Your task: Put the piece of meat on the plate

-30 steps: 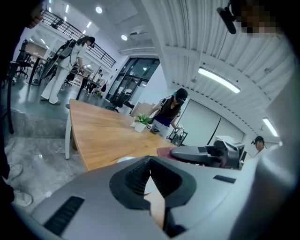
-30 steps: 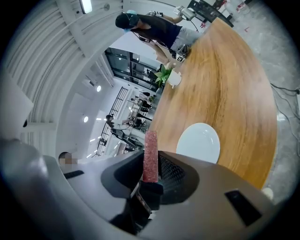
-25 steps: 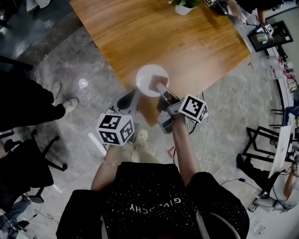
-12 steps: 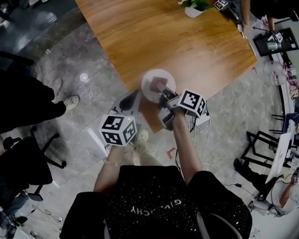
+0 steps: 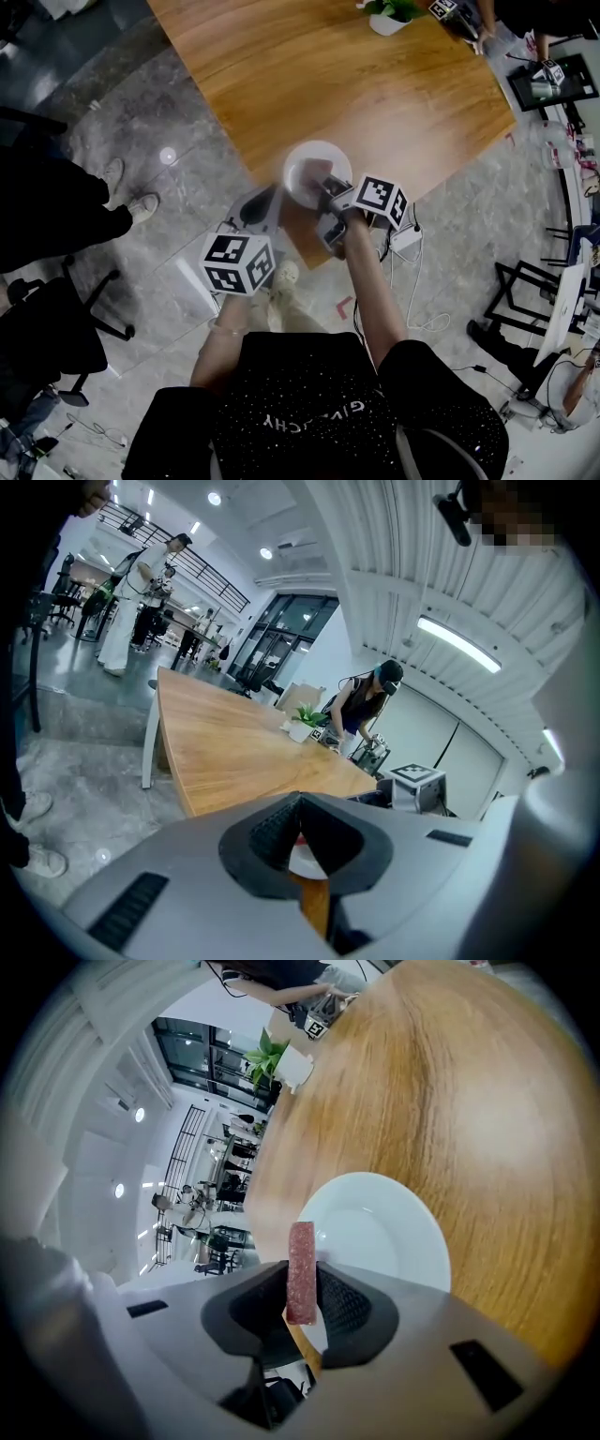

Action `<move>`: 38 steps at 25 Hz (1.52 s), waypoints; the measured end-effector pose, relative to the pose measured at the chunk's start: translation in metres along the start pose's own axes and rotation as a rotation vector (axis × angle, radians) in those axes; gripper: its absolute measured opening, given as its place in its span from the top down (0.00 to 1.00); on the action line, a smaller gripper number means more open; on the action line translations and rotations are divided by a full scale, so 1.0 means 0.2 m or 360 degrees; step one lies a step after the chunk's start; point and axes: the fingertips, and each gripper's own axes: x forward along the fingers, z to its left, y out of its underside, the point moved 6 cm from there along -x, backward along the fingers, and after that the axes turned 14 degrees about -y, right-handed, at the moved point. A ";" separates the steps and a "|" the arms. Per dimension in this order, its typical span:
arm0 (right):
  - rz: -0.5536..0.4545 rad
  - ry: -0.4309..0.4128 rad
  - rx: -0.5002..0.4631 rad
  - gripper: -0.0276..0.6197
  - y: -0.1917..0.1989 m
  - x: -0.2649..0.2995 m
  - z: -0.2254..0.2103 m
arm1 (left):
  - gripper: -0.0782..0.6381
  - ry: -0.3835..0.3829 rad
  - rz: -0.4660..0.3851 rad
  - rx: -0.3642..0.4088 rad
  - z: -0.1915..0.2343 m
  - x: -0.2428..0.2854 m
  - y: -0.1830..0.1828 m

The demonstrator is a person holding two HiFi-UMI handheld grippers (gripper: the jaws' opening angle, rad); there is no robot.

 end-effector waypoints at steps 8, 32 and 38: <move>0.0069 0.0134 0.0016 0.80 0.02 0.01 -0.01 | 0.88 0.0009 -0.0003 0.0000 -0.01 -0.02 0.00; 0.0255 0.0718 -0.0558 0.61 -0.02 -0.01 0.07 | 0.88 0.0067 -0.0014 0.0012 -0.05 -0.05 0.00; 0.0181 0.0720 -0.0616 0.61 -0.01 -0.04 0.10 | 0.88 0.0080 -0.0013 0.0018 -0.04 -0.06 0.01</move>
